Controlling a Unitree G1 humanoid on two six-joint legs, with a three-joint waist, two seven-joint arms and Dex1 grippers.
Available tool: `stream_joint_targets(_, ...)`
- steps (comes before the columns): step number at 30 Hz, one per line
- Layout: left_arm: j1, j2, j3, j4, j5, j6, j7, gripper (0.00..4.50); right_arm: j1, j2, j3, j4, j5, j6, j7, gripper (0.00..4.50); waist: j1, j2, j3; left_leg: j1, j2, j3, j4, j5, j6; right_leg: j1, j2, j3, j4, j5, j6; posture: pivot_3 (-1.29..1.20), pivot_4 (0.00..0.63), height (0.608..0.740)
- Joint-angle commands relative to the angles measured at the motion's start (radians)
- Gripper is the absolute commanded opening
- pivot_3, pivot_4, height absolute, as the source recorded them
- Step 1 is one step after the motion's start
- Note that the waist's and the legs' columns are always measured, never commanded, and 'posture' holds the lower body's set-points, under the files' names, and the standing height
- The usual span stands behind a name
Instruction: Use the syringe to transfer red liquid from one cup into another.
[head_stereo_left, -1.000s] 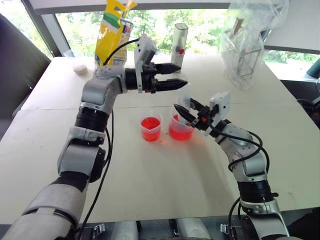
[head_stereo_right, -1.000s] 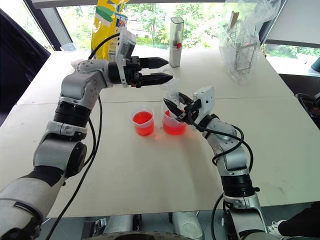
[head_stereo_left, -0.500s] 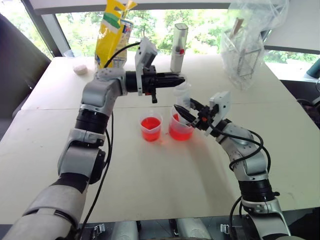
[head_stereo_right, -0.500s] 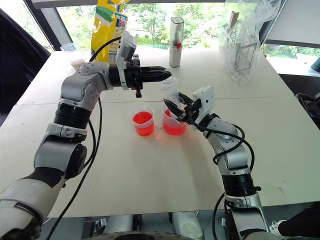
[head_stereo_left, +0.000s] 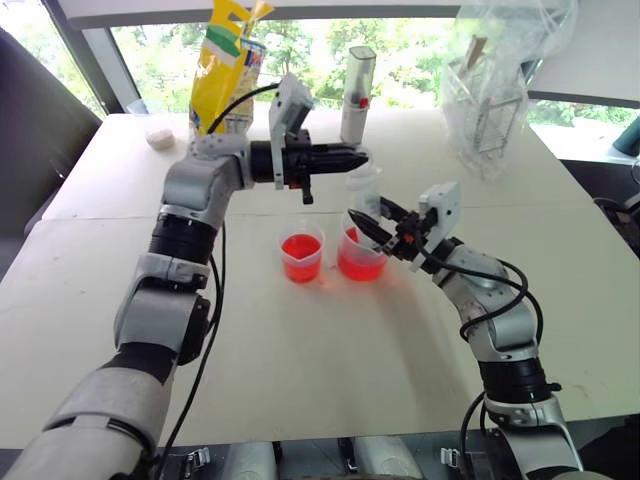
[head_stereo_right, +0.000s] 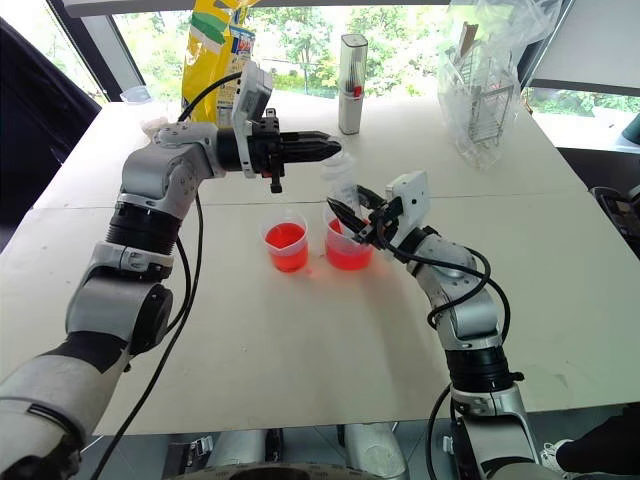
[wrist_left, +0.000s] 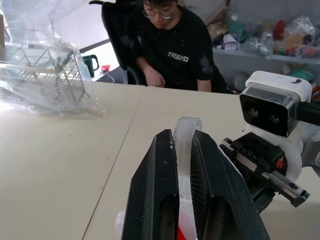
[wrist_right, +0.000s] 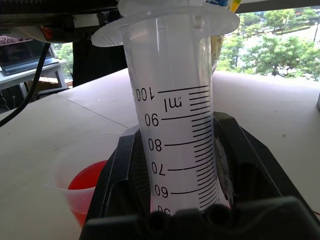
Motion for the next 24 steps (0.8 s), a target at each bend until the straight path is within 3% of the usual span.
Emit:
stream_joint_targets(1, -0.098, 0.051, 0.082, -0.003, -0.005, -0.068, 0.04, 0.02, 0.03, -0.017, 0.034, -0.004, 0.003, 0.018, 0.032, 1.37, 0.0, 0.0, 0.0, 0.0, 0.0, 0.0, 0.0, 0.0, 0.0, 0.0, 0.0, 0.0, 0.0, 0.0, 0.0, 0.0, 0.15, 0.74)
stream_joint_targets(24, -0.149, 0.072, 0.093, 0.064, -0.006, -0.128, 0.044, 0.02, 0.026, -0.021, 0.05, -0.007, 0.005, 0.045, 0.046, 1.37, 0.0, 0.0, 0.0, 0.0, 0.0, 0.0, -0.001, 0.0, 0.0, 0.0, 0.0, 0.0, 0.0, 0.0, 0.0, 0.0, 0.15, 0.74)
